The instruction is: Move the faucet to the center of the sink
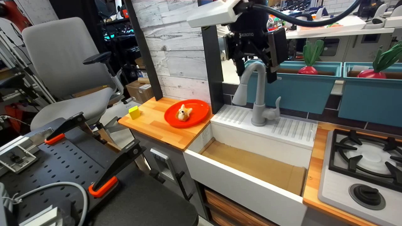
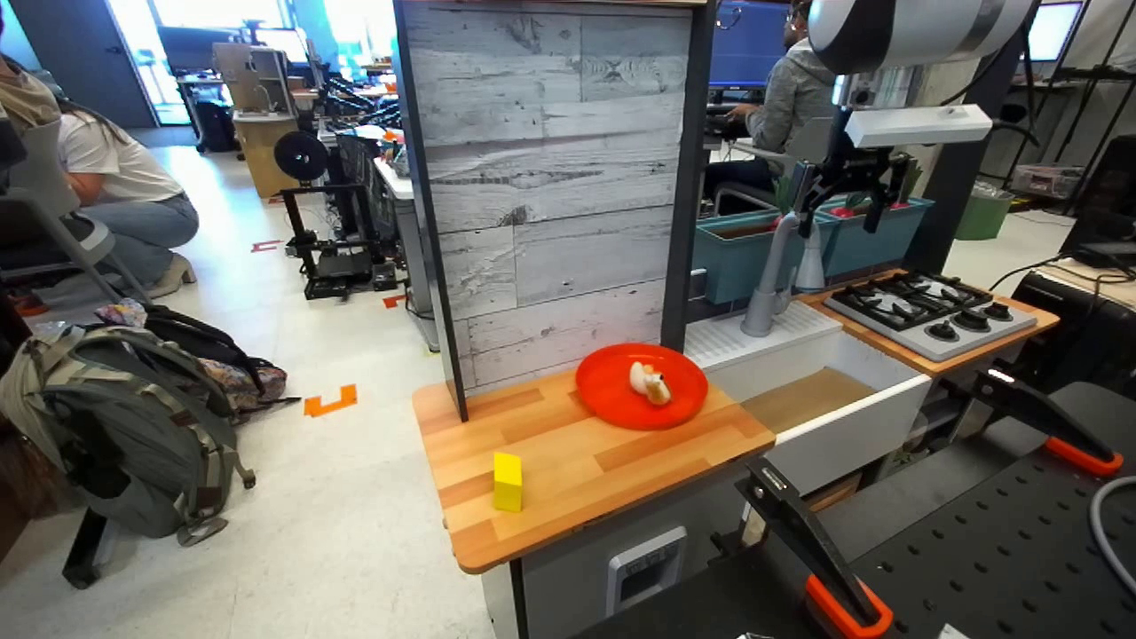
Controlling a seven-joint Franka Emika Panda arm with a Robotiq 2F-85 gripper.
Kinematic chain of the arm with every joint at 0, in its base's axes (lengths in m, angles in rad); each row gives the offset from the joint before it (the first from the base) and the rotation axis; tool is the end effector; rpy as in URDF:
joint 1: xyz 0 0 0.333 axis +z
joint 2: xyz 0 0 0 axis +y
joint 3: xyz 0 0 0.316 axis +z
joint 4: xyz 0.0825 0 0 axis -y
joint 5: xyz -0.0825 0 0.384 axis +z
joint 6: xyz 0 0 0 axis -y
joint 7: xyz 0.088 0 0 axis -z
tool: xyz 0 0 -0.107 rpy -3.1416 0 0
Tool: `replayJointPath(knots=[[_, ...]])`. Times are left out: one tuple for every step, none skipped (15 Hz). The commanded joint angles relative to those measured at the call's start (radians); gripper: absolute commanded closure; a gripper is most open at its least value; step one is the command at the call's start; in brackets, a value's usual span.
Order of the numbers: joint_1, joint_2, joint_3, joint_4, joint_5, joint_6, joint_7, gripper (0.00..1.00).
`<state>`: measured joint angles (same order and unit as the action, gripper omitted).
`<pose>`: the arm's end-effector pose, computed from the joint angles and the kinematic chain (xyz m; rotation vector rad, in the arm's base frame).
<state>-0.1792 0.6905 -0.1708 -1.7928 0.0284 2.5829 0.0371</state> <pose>0.6271 -0.2200 0.1788 2.9817 -0.5518 0.1432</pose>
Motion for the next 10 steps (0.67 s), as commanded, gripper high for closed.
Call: replayJointPath(knots=[[-0.072,-0.11,0.059,-0.087,0.05,0.044,-0.088,0.0],[-0.079,-0.143,0.074,-0.122,0.061,0.049,-0.111,0.0],[-0.088,-0.176,0.086,-0.152,0.078,0.056,-0.129,0.0],[-0.096,-0.221,0.102,-0.194,0.1,0.079,-0.147,0.0],[-0.109,-0.28,0.125,-0.248,0.14,0.096,-0.16,0.0],[-0.12,-0.33,0.146,-0.29,0.177,0.094,-0.184,0.0],[-0.121,-0.385,0.16,-0.344,0.207,0.103,-0.208,0.0],[-0.119,-0.432,0.167,-0.386,0.229,0.092,-0.233,0.0],[-0.112,-0.468,0.167,-0.412,0.239,0.058,-0.252,0.0],[-0.084,-0.355,0.129,-0.297,0.203,0.063,-0.199,0.0]])
